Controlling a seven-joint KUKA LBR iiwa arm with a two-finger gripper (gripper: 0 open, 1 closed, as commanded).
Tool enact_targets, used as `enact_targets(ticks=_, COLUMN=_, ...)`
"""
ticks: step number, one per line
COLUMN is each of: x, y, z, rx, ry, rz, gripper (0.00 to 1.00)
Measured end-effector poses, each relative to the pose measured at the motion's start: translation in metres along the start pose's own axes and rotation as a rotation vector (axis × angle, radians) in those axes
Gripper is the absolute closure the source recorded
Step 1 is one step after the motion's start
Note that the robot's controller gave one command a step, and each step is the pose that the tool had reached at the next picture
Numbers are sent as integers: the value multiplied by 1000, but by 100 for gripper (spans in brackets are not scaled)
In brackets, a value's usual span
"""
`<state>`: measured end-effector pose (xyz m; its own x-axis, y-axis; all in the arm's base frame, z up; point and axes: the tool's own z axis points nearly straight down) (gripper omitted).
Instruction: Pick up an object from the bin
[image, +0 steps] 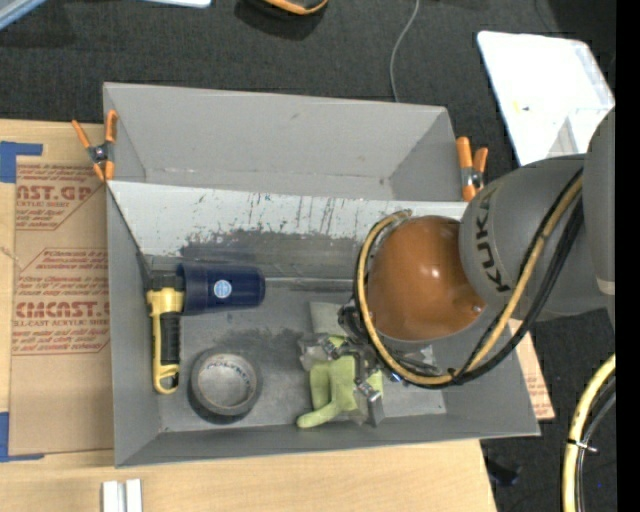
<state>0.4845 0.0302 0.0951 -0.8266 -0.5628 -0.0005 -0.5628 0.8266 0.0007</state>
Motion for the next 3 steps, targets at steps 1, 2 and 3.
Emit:
enact_targets(ticks=1, x=7, y=-18, z=17, rx=5, ry=-10, rz=198, gripper=0)
enact_targets(ticks=2, x=1, y=-14, z=25, rx=5, ry=-9, rz=-231, gripper=100)
enact_targets(ticks=3, x=-2, y=-10, z=25, rx=3, ry=-7, rz=-276, gripper=100)
